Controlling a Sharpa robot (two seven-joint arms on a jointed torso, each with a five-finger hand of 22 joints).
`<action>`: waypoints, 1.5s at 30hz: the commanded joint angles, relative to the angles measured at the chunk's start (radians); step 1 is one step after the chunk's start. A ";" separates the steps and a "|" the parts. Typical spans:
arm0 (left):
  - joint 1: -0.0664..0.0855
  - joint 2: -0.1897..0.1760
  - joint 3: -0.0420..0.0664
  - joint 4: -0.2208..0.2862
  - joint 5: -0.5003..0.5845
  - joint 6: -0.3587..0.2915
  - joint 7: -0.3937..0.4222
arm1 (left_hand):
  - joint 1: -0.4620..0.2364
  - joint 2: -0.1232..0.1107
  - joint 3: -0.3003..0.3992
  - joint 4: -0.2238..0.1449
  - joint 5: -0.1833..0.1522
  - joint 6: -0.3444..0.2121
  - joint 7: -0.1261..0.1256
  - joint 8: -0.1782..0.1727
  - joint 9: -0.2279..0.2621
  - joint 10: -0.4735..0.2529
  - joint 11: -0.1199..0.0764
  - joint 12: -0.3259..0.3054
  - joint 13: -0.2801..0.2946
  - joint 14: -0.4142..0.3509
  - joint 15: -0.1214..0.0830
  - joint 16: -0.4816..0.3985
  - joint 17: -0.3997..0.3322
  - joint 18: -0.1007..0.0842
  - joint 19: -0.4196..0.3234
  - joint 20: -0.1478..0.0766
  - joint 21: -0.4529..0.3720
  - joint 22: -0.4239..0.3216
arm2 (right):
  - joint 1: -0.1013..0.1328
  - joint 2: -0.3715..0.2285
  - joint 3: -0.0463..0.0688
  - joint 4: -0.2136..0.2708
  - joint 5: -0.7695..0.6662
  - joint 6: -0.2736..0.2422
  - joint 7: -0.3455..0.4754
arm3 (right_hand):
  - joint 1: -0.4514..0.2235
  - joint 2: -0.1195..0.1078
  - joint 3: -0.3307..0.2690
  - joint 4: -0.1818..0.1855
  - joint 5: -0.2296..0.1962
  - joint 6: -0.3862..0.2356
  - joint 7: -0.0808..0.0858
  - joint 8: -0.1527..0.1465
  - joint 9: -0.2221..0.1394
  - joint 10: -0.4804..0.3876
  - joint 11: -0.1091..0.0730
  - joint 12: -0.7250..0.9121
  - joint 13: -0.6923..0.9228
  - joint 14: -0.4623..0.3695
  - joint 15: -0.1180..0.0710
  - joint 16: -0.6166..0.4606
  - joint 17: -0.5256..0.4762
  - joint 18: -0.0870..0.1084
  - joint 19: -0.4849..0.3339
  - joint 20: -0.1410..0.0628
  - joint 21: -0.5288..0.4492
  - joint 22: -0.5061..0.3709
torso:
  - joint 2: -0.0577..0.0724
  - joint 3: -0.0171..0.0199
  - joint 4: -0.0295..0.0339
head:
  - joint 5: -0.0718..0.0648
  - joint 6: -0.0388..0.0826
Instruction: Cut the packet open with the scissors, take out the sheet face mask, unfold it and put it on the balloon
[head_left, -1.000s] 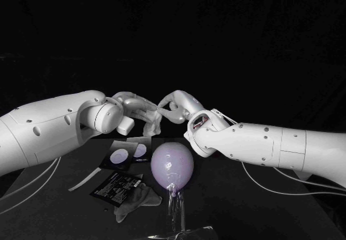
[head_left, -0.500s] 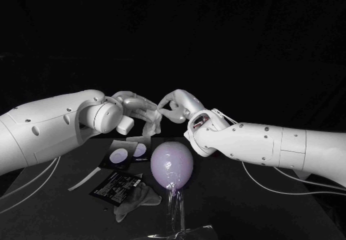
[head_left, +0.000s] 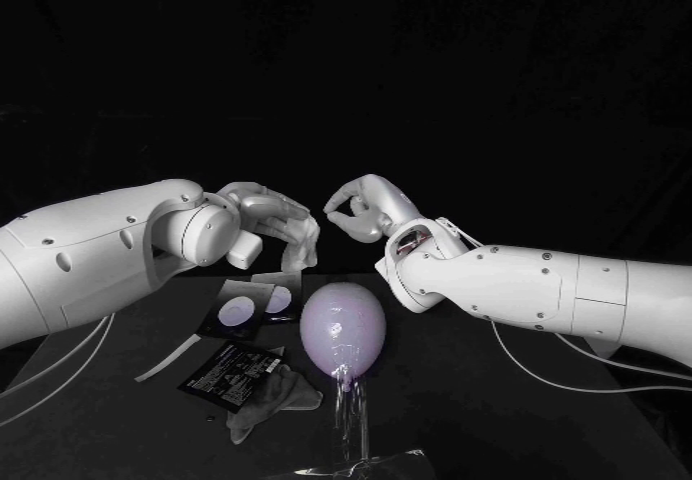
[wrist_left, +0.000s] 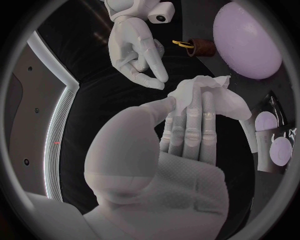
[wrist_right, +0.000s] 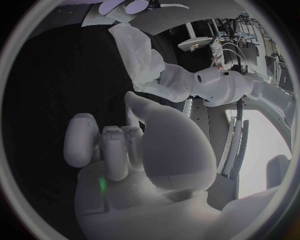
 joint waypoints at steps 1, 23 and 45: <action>0.001 -0.001 0.001 0.001 0.000 0.008 0.018 | 0.005 0.002 -0.003 0.000 0.004 0.007 -0.001 0.003 0.001 0.023 -0.019 0.003 0.000 -0.001 -0.009 0.004 0.001 0.013 0.005 -0.004 0.006 0.001 | 0.000 -0.010 0.001 0.007 0.023 -0.008 0.016 | -0.015 -0.003 0.008 -0.001 0.005 -0.008 -0.002 0.016 0.077 0.106 -0.006 0.003 0.263 0.104 -0.010 0.003 0.263 0.001 0.004 -0.001 0.003 0.001 | 0.000 0.0004 0.0001 | 0.000 0.000; 0.001 -0.001 -0.002 0.008 0.005 0.026 0.046 | 0.009 -0.002 -0.005 0.001 0.004 0.009 -0.001 0.002 0.004 0.026 -0.020 0.001 -0.001 -0.005 -0.009 -0.005 0.002 0.011 -0.001 -0.004 0.002 -0.001 | 0.000 0.030 0.000 -0.023 0.117 0.124 0.047 | -0.182 -0.100 -0.182 0.183 0.004 -0.192 0.075 -0.118 0.044 0.086 0.063 -0.032 0.233 0.104 0.049 0.003 0.263 0.010 -0.026 0.053 -0.036 -0.036 | 0.001 -0.0010 0.0012 | -0.001 0.001; 0.000 0.000 -0.003 0.013 0.004 0.031 0.048 | 0.010 -0.002 -0.006 0.001 0.004 0.009 -0.002 0.002 0.005 0.028 -0.020 0.001 0.000 -0.004 -0.009 -0.006 0.003 0.011 -0.001 -0.004 0.002 -0.001 | -0.001 0.051 0.000 -0.041 0.147 0.154 0.084 | -0.071 -0.011 -0.176 0.200 0.005 -0.077 0.036 -0.084 0.060 0.097 0.030 -0.012 0.250 0.104 0.023 0.003 0.263 0.009 -0.015 0.035 -0.026 -0.017 | 0.000 -0.0003 0.0007 | 0.000 -0.001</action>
